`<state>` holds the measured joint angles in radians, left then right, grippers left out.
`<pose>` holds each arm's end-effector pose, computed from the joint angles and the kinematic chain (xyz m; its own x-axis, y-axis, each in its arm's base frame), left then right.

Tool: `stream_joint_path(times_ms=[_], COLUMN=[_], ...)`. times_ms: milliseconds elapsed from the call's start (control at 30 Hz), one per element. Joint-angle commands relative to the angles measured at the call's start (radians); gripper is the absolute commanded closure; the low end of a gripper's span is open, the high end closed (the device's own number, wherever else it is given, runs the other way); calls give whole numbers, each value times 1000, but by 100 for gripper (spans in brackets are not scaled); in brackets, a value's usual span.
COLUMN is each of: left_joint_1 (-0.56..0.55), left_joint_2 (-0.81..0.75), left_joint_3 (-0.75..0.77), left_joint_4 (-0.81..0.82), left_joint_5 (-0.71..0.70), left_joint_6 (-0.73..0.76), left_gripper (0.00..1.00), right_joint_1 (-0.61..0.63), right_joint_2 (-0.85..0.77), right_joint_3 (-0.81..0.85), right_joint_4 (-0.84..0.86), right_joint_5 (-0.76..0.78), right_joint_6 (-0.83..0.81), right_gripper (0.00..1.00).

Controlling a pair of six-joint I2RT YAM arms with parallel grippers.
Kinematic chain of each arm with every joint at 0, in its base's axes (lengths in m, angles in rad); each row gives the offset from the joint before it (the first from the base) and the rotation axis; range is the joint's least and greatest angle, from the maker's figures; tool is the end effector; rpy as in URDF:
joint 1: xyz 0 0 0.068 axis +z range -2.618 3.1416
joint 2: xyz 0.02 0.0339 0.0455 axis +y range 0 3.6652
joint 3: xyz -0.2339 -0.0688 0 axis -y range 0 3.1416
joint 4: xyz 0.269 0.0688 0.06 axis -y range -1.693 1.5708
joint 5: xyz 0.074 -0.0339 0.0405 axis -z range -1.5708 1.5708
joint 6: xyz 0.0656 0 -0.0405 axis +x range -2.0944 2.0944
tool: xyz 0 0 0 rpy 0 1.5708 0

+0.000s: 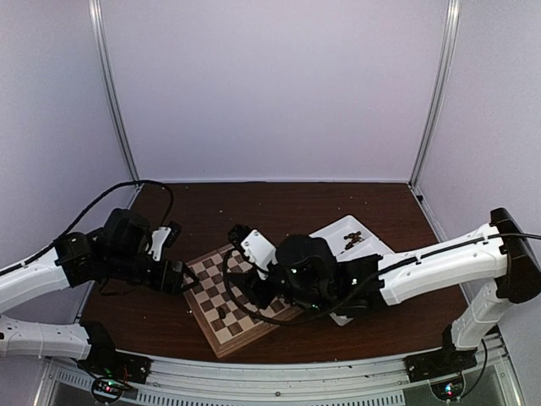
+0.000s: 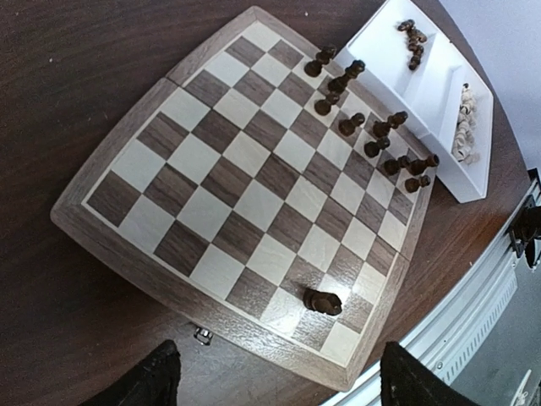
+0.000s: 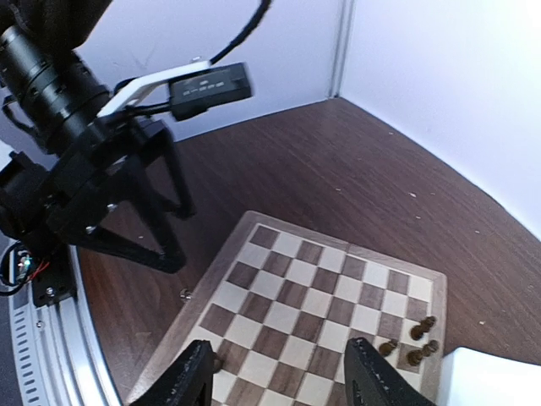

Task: Set up the chess pieces on the board
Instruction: Place the chess piece on the chessboard, then pick up the chess piece from the chessboard.

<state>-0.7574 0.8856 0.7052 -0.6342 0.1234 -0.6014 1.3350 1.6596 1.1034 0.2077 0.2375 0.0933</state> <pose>0.1709 -0.1727 0.2042 -0.8563 0.0369 -0.5151 0.3137 0.8295 -0.4621 0.1155 0.4148 0.2084 -0.1627 -0.2894 -0.9433 -0.8821 0.4711 0.0076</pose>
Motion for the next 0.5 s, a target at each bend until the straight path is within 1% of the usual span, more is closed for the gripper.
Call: stream_joint_path(times_ms=[0,67,167,300,467], left_joint_1=[-44,-91,-154,-207,-265], left_joint_2=[24,47,107,207,330], left_joint_3=[2,10,36,78,145], left_joint_4=[-22,-21,-22,-25,-61], left_joint_5=[-24,-63,-106,-161,-230], left_joint_6=[-103,-131,-155,-197,-237], left_gripper=[20,20,25,30,31], right_joint_1=[-69,-105,-162,-229,-249], right_joint_2=[-70,-114,-178,-244,-299], right_joint_3=[-24,-55,-111,-172,-221], right_joint_4=[-195,-200,-200,-200,-200], right_joint_5=[99,112,123,120,106], right_joint_6=[9,24,44,83,96], right_gripper=[44,44,44,43,43])
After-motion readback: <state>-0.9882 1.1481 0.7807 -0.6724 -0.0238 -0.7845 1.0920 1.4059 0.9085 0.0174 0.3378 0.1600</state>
